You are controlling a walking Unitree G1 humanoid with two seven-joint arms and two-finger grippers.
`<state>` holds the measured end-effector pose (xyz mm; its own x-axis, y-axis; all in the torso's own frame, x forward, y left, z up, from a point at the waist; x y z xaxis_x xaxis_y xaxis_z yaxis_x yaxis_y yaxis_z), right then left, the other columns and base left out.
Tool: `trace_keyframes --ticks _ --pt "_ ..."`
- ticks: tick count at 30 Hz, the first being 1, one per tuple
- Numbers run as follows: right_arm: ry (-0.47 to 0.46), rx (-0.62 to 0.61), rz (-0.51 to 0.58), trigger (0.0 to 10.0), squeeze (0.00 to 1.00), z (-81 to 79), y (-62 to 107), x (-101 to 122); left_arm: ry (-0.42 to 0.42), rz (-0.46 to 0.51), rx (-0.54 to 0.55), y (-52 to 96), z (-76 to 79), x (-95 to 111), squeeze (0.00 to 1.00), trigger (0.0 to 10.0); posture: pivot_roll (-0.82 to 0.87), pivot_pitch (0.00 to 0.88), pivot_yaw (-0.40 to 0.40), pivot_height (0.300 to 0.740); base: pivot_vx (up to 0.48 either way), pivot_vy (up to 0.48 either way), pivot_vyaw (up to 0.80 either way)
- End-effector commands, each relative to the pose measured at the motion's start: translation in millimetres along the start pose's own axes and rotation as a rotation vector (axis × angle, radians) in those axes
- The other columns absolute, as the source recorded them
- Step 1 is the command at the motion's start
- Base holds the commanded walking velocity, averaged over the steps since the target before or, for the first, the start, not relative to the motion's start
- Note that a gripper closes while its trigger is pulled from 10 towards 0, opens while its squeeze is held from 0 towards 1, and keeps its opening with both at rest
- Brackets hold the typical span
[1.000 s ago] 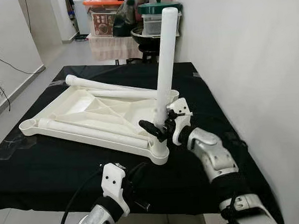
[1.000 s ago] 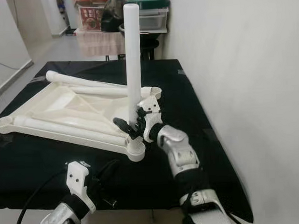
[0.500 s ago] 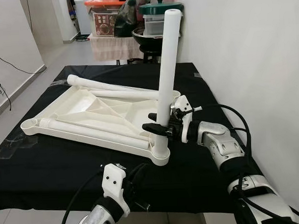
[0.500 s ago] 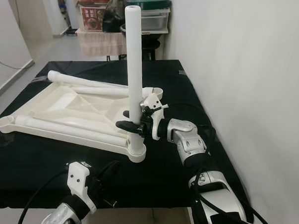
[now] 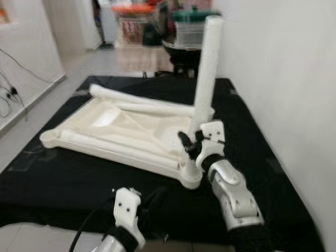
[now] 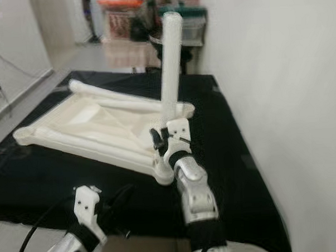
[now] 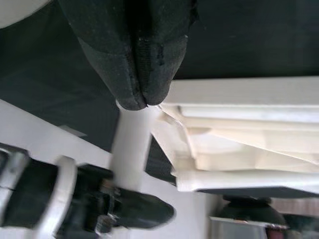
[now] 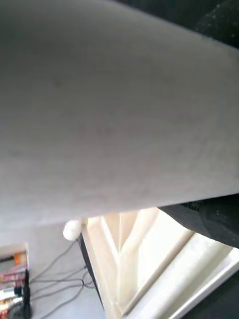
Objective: Building children table
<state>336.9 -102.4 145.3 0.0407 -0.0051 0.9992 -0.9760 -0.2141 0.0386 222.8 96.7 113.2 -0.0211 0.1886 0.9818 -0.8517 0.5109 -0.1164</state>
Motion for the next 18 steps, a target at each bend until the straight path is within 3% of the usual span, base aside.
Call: trace_keyframes --ticks 1,8,9,10,11,12,13,17,18 --pt "-0.022 -0.035 -0.199 0.0 0.00 7.5 5.9 -42 -0.002 -0.004 -0.015 -0.2 1.1 1 0.00 10.0 0.09 0.000 -0.066 0.740 0.000 0.000 0.00" --pt "-0.010 -0.133 -0.158 0.0 0.00 18.5 -3.1 -22 -0.005 0.000 -0.003 -2.0 0.5 1 0.00 10.0 0.08 0.000 -0.057 0.740 0.000 0.000 0.00" --pt "0.002 -0.150 -0.168 1.3 0.00 18.9 -2.4 -20 -0.004 0.001 -0.001 -2.3 0.4 1 0.00 10.0 0.08 0.000 -0.056 0.740 0.000 0.000 0.00" --pt "0.015 -0.140 -0.187 10.0 0.00 17.5 -2.4 -20 -0.003 0.001 0.000 -2.4 0.3 1 0.00 10.0 0.08 0.000 -0.056 0.740 0.000 0.000 0.00" --pt "-0.008 -0.084 -0.187 10.0 0.20 14.1 -3.6 -19 -0.001 0.001 -0.002 -2.4 0.2 1 0.00 10.0 0.08 0.000 -0.056 0.740 0.000 0.000 0.00" --pt "-0.008 -0.084 -0.187 10.0 0.20 14.1 -3.6 -19 -0.001 0.001 -0.002 -2.4 0.2 1 0.00 10.0 0.08 0.000 -0.056 0.740 0.000 0.000 0.00" --pt "-0.026 -0.043 -0.185 10.0 1.00 11.5 -4.4 -18 0.000 0.001 -0.003 -2.3 0.2 1 0.00 10.0 0.08 0.000 -0.056 0.740 0.000 0.000 0.00" --pt "-0.035 0.056 -0.144 10.0 1.00 15.2 -15.6 -7 0.002 0.000 -0.008 -3.2 0.3 1 0.00 10.0 0.08 0.000 -0.050 0.740 0.000 0.000 0.00" --pt "-0.053 0.138 -0.088 10.0 1.00 16.5 -22.1 4 0.002 0.000 -0.009 -3.6 0.3 1 0.00 10.0 0.08 0.000 -0.054 0.740 0.000 0.000 0.00"
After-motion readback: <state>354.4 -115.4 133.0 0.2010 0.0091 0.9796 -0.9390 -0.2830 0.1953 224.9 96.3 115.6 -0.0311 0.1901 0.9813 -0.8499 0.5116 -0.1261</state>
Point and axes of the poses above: a point about 5 cm out from each wrist's last joint towards the gripper, its own y axis pointing back from the gripper into the wrist, its own x axis along the axis of the wrist's last joint, z = x × y, the point moved 1 cm from there along -y, pointing out of the wrist towards the gripper, and after that the axes turned 1 degree about y, right-handed, at the moved point
